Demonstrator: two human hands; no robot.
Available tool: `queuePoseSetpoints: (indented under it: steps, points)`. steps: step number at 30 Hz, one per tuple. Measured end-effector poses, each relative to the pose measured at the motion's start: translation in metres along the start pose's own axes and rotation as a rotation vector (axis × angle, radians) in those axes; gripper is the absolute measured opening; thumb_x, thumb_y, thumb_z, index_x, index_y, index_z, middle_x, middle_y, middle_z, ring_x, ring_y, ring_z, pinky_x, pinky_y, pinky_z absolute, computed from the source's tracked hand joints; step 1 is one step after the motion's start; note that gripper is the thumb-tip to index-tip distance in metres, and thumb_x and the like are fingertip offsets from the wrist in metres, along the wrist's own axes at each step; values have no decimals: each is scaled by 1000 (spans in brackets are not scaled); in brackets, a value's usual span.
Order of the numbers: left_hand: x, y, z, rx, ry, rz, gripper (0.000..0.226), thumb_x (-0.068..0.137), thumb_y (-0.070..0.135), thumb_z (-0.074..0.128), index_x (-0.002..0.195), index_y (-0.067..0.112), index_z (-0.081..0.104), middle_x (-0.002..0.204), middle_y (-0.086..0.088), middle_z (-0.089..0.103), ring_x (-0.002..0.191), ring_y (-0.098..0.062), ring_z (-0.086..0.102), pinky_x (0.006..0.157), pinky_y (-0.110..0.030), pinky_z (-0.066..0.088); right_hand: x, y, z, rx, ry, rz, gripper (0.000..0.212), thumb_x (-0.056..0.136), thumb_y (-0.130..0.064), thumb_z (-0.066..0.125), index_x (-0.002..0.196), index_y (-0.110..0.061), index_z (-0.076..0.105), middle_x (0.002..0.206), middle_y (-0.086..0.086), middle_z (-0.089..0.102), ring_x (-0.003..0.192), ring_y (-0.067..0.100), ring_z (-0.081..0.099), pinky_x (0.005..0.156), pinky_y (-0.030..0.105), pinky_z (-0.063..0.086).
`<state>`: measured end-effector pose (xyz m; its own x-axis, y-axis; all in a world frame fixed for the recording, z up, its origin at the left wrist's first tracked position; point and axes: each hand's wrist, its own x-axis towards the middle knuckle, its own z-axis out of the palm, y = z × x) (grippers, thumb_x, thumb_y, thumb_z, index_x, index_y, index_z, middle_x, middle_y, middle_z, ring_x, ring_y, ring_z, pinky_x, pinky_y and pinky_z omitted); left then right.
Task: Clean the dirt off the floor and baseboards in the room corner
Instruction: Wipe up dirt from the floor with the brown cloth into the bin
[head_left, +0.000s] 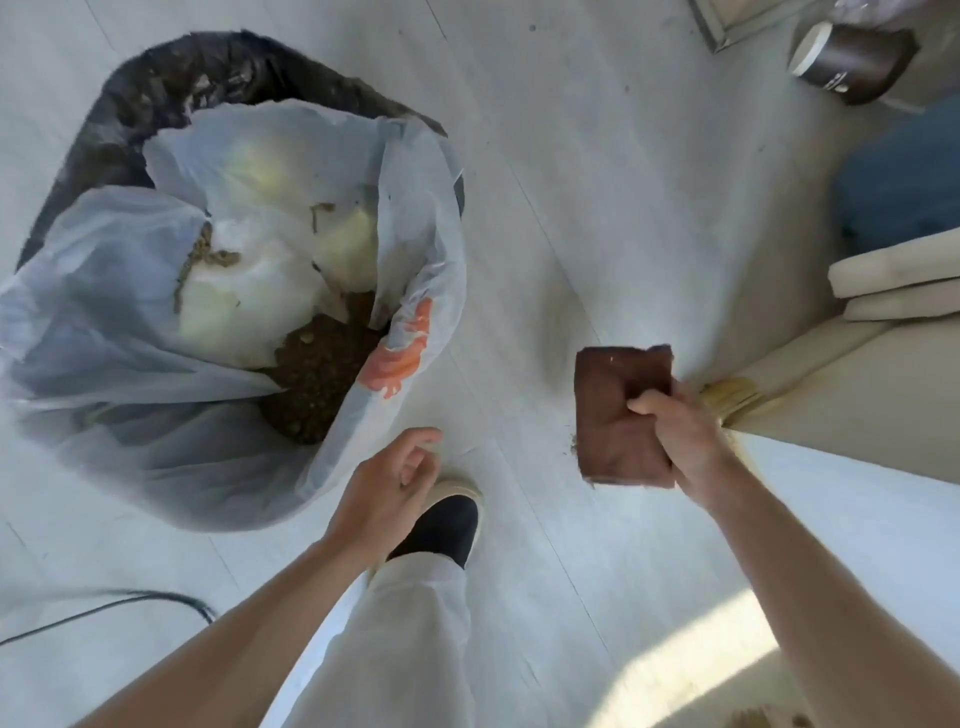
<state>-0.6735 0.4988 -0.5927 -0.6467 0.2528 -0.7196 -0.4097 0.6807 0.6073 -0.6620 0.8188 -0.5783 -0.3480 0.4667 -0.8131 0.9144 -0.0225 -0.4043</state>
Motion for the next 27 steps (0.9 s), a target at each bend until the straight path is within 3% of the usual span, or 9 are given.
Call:
queuePoseSetpoints:
  steps: [2, 4, 8, 11, 15, 18, 20, 23, 27]
  points:
    - [26, -10, 11, -27, 31, 25, 26, 105, 36, 52, 130, 44, 56, 109, 23, 64, 102, 9, 59, 84, -8, 44, 42, -41, 1, -88, 57, -154, 21, 78, -25, 68, 99, -28, 70, 98, 3, 72, 101, 27, 68, 96, 44, 55]
    - [50, -15, 20, -53, 71, 48, 29, 105, 40, 50, 134, 45, 53, 114, 16, 64, 105, -1, 61, 90, -23, 47, 83, -84, 1, -189, 89, -301, 27, 91, -12, 58, 110, -29, 68, 103, 2, 69, 102, 22, 64, 91, 35, 51]
    - [83, -25, 31, -120, 250, 127, 30, 100, 41, 51, 128, 35, 60, 111, 8, 68, 101, -8, 63, 84, -12, 46, 147, -139, 12, -221, 173, -501, 57, 73, -6, 43, 120, -26, 69, 114, 1, 73, 104, 21, 69, 91, 40, 58]
    - [98, -33, 36, -191, 344, 143, 34, 98, 48, 51, 125, 32, 63, 109, 7, 70, 99, -14, 66, 93, -33, 54, 175, -155, 41, -380, 269, -525, 60, 75, -8, 38, 126, -26, 63, 112, 4, 65, 94, 24, 64, 68, 28, 49]
    - [97, -43, 43, -234, 368, 166, 21, 102, 32, 54, 121, 36, 61, 106, 9, 70, 95, -15, 68, 92, -40, 55, 167, -118, 107, -680, 121, -723, 53, 80, -18, 43, 127, -16, 67, 124, 13, 64, 117, 33, 59, 100, 36, 47]
    - [86, -51, 42, -233, 333, 151, 21, 103, 29, 54, 122, 35, 61, 102, 12, 71, 95, -11, 69, 92, -40, 56, 122, -49, 132, -874, -200, -1001, 42, 80, -17, 42, 106, -10, 74, 106, 10, 71, 100, 32, 64, 95, 41, 51]
    - [82, -55, 40, -230, 321, 147, 23, 102, 26, 54, 122, 35, 62, 100, 12, 71, 96, -10, 68, 94, -41, 55, 104, -6, 116, -950, -334, -1042, 37, 82, -16, 45, 104, -15, 76, 100, -1, 70, 94, 22, 60, 89, 46, 50]
    - [73, -61, 40, -231, 312, 149, 23, 103, 24, 54, 122, 35, 62, 97, 14, 71, 98, -8, 68, 95, -42, 55, 89, 24, 77, -1035, -355, -1041, 37, 88, -16, 45, 108, -18, 76, 101, -7, 66, 93, 13, 49, 90, 45, 46]
    - [59, -72, 43, -233, 302, 128, 22, 104, 27, 52, 120, 38, 62, 96, 16, 71, 98, -9, 68, 93, -38, 56, 83, -23, 59, -920, -228, -936, 27, 90, -6, 50, 102, -11, 73, 98, 2, 68, 100, 24, 63, 91, 39, 51]
